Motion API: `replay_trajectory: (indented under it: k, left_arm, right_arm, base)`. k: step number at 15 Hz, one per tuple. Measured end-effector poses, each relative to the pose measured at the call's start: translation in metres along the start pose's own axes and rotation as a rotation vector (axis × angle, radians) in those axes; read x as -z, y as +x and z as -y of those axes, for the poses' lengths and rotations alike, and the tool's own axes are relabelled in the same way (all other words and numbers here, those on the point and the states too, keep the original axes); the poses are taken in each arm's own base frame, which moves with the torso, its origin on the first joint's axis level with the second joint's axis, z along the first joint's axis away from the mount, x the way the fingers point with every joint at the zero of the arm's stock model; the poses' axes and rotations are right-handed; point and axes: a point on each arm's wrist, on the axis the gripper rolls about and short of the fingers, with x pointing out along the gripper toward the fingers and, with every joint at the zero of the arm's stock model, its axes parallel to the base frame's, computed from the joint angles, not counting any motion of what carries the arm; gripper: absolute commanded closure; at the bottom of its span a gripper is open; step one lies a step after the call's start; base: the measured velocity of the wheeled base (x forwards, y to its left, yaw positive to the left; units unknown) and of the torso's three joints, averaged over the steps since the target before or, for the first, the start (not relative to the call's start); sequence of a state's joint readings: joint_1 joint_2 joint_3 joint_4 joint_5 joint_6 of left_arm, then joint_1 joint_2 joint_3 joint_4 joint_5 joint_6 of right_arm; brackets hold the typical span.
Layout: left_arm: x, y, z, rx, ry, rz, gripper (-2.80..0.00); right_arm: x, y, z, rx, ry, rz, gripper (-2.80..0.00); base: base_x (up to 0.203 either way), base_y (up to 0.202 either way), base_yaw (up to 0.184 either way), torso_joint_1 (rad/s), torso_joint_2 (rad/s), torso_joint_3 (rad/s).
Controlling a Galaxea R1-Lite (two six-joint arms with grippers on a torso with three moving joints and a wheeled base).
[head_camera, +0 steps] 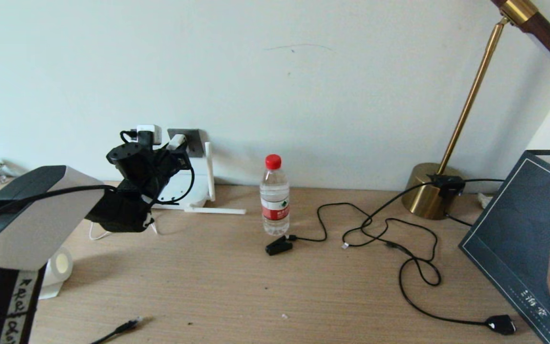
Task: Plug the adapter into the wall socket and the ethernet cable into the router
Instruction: Plug plug into socket
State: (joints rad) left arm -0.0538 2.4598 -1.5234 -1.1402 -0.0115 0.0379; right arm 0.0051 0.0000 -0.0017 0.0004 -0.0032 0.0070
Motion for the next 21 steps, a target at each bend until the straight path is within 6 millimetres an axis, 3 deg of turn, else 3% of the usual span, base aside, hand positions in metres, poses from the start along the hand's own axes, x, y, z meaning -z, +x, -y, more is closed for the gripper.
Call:
replay_trajectory:
  k: [21]
  left_arm:
    - [-0.0029,0.0003,-0.0019,-0.009,0.014,0.009,0.00]
  right_arm:
    - [0.0000,0.0000,0.0000,0.000,0.000,0.000,0.00]
  base:
    - [0.000,0.000,0.000,0.000,0.00,0.000]
